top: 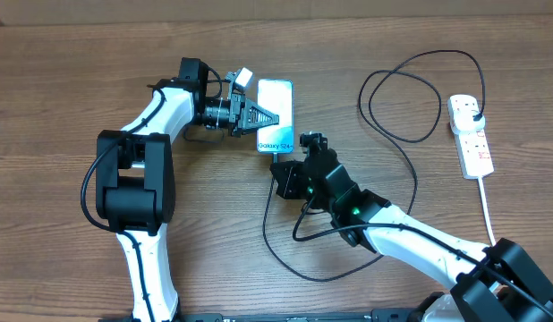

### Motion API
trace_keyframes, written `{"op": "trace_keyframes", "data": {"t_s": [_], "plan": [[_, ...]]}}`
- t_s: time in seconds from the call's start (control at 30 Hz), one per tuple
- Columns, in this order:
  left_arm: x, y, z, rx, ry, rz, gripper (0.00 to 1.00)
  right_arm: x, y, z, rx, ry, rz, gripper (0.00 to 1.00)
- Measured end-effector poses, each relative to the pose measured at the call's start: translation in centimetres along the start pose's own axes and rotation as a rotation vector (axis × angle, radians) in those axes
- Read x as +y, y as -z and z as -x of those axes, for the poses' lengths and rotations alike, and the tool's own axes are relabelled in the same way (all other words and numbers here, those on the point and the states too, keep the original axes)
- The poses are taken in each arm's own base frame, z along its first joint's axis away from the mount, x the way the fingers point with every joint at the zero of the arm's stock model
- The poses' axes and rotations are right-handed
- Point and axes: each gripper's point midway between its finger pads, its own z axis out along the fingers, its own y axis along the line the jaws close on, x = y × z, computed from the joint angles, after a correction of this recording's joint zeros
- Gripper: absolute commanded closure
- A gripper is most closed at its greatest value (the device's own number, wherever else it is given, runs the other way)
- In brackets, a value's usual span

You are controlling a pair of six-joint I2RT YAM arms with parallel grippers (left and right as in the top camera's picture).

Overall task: Plug charger to phone and switch on socket
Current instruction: 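Push the plug upward into the phone's charging port, then open the right gripper and pull it back from the plugged phone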

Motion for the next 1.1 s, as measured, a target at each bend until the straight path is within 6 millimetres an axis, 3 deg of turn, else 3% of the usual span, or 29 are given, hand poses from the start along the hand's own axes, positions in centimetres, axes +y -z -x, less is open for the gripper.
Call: {"op": "trace_keyframes", "data": {"t_s": [0.23, 0.27, 0.33, 0.4, 0.47, 0.5, 0.57, 0.7, 0.77, 0.93, 1.1], "plan": [[0.0, 0.0, 0.0, 0.0, -0.002, 0.0, 0.96, 0.1, 0.0, 0.1, 0.011, -0.005, 0.016, 0.96], [0.0, 0.0, 0.0, 0.0, -0.002, 0.0, 0.96, 0.1, 0.0, 0.1, 0.011, -0.006, 0.016, 0.92], [0.0, 0.0, 0.1, -0.001, -0.003, 0.0, 0.96, 0.1, 0.0, 0.1, 0.011, -0.002, 0.017, 0.73], [0.1, -0.1, -0.4, 0.006, 0.022, 0.002, 0.96, 0.3, 0.0, 1.6, -0.034, -0.008, 0.015, 0.51], [0.2, -0.1, -0.1, 0.003, -0.001, 0.005, 0.96, 0.5, 0.1, 2.2, -0.036, -0.022, 0.017, 0.12], [0.3, 0.0, -0.1, 0.001, -0.005, 0.012, 0.95, 0.7, 0.1, 2.3, -0.035, -0.025, 0.023, 0.0], [0.2, -0.1, -0.2, 0.004, 0.008, 0.009, 0.96, 0.6, 0.1, 2.8, -0.054, -0.012, 0.012, 0.0], [0.9, -1.0, -1.6, 0.033, 0.059, 0.019, 0.96, -0.4, 0.8, 6.5, -0.143, 0.009, -0.042, 0.0], [1.0, -1.3, -1.7, 0.041, 0.058, 0.028, 0.95, -0.9, 1.1, 6.7, -0.138, 0.014, -0.075, 0.0], [2.0, -1.5, -1.7, 0.045, 0.058, 0.087, 0.93, -3.8, 2.1, 3.6, -0.008, 0.017, -0.211, 0.0], [4.4, -1.1, -1.7, 0.035, 0.131, 0.229, 0.91, -7.7, 3.7, -0.6, 0.165, 0.001, -0.383, 0.0]]}}
